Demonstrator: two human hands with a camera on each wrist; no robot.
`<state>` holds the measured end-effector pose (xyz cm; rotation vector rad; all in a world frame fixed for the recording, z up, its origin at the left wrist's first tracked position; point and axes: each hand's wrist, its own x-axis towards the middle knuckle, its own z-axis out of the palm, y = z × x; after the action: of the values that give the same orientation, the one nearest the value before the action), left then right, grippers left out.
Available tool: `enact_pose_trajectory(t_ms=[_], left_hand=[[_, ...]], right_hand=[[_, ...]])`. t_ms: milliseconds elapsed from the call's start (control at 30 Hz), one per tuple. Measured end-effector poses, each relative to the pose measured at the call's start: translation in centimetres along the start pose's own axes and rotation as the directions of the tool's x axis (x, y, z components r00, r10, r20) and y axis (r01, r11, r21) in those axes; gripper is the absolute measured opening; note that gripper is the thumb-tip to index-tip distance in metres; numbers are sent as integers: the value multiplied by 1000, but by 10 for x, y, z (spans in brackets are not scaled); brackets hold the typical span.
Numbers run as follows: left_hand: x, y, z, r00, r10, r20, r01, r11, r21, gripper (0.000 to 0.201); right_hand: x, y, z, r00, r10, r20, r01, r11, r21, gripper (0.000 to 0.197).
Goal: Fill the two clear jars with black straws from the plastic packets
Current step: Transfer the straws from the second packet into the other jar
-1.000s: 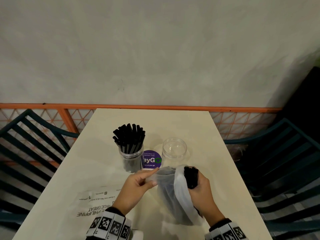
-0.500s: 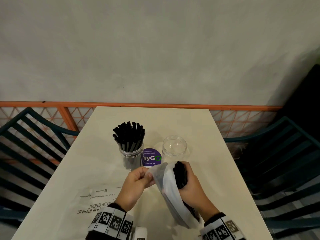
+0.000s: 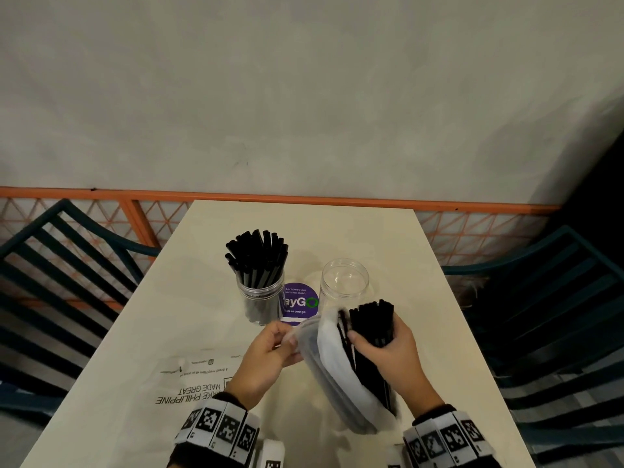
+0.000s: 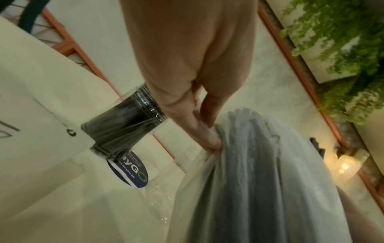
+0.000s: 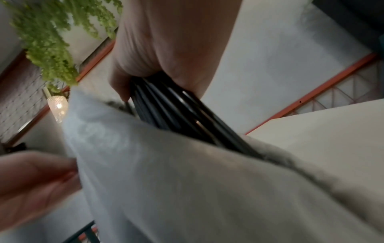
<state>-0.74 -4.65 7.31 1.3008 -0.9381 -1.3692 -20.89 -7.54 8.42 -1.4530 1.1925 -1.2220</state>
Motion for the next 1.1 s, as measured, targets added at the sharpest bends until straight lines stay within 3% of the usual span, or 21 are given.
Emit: enact_pose_trajectory(t_ms=[167,267,333,400,567,700,800,933,1100], left_hand=[[-5,2,4,990,0,141,6,999,-45,26],[-3,1,1,998,53,17,-54,994,97,5],[1,-3,-1,993,96,-72,-82,981,178,13],[2,-2,1,991,108,-74,-92,977,194,18],[-1,-3,5,997,46,63,-49,997,55,22],[-2,5,7,992,35,123,-41,998,51,10],[-1,11,3,984,72,162,-89,991,98,27],[4,10,6,989,147,13,-147,980,137,19],[4,10,13,992,83,92,-90,993,74,23]], right_hand=[[-5,3,2,998,-3,69,0,1000,31,37],[-7,3,3,983,29,184,-32,999,14,49],[-9,2,6,968,45,248,-44,999,-7,55],[-10,2,9,959,51,279,-44,999,-32,59],[-11,3,12,976,70,207,-67,998,-21,73],[-14,4,12,990,47,134,-41,998,-49,67],[-15,5,11,992,34,119,-28,998,-55,62],[-15,4,12,985,16,169,-6,998,-63,58],[-15,1,6,984,22,175,-11,998,-62,62]])
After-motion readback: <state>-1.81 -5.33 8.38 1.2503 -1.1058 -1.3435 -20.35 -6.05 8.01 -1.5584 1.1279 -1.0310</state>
